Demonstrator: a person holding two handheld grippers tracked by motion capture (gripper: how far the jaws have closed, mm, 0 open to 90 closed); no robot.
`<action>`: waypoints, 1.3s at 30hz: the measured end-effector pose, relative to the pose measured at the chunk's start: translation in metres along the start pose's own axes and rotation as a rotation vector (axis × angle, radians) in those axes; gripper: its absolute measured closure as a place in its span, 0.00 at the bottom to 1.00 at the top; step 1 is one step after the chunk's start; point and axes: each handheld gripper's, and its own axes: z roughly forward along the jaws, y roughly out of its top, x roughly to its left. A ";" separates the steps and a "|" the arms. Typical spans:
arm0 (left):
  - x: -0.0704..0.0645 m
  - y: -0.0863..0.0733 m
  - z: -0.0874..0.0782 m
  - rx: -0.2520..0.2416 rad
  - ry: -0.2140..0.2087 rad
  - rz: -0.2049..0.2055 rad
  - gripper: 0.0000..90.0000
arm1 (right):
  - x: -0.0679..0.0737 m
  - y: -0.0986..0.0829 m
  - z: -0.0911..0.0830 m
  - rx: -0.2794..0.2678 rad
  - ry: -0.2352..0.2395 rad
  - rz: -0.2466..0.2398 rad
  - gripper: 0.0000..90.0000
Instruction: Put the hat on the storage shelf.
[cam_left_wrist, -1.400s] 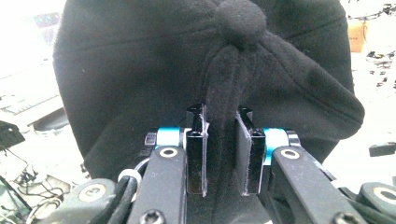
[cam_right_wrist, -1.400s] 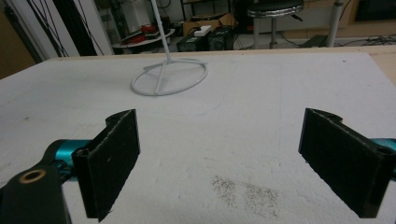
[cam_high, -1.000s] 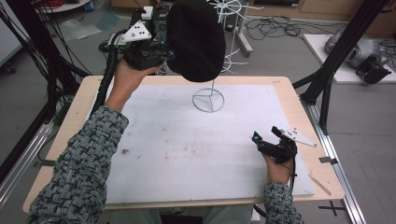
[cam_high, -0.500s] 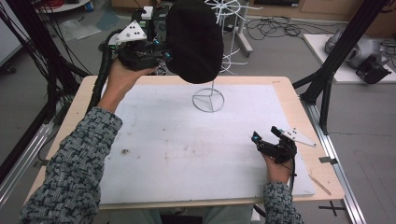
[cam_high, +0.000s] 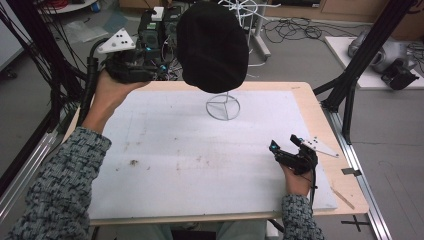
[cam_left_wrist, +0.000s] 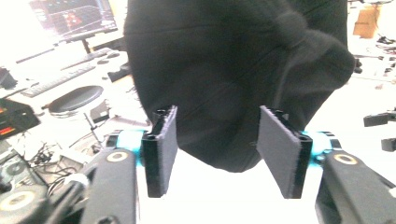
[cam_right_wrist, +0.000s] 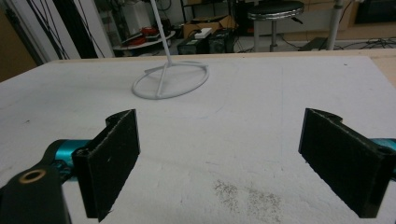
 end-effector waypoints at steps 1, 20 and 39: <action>0.000 -0.001 -0.003 0.001 0.004 0.000 0.51 | 0.000 0.000 0.000 0.000 0.000 0.000 0.13; -0.022 -0.068 -0.082 -0.024 0.151 -0.063 0.26 | 0.010 0.005 0.004 -0.014 -0.001 -0.022 0.13; -0.043 -0.171 -0.131 -0.077 0.282 -0.201 0.23 | 0.023 0.007 0.014 0.019 0.020 -0.068 0.13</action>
